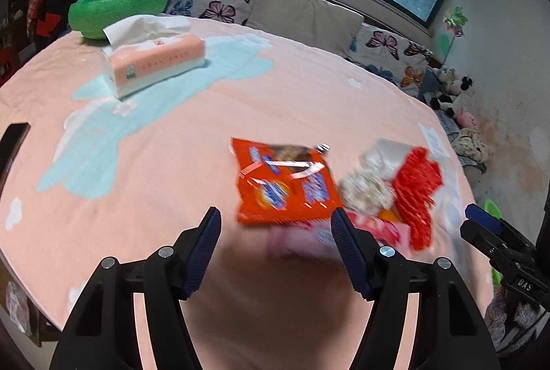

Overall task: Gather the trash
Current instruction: 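Grasp the red mesh net with the right tool while the left tool grasps the orange snack wrapper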

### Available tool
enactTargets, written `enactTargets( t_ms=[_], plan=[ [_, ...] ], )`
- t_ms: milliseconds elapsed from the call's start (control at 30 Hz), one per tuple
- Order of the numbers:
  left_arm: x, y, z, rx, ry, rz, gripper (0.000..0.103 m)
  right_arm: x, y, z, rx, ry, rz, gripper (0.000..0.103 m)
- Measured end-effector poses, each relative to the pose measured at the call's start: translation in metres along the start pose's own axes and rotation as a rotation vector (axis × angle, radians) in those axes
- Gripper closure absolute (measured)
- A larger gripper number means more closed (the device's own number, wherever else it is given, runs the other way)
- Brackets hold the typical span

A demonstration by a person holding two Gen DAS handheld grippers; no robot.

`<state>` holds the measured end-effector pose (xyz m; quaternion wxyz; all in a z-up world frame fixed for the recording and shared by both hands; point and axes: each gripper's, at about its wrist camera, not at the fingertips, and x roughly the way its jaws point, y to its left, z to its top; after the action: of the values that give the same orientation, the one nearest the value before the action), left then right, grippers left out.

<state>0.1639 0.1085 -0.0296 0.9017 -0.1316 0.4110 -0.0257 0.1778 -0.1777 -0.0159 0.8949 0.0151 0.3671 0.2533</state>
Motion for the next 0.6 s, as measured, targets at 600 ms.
enactTargets(
  t_ms=[600],
  plan=[
    [0.069,0.022,0.030,0.018,0.119,-0.063,0.041,0.065,0.006,0.020,0.028,0.061,0.009,0.052]
  ],
)
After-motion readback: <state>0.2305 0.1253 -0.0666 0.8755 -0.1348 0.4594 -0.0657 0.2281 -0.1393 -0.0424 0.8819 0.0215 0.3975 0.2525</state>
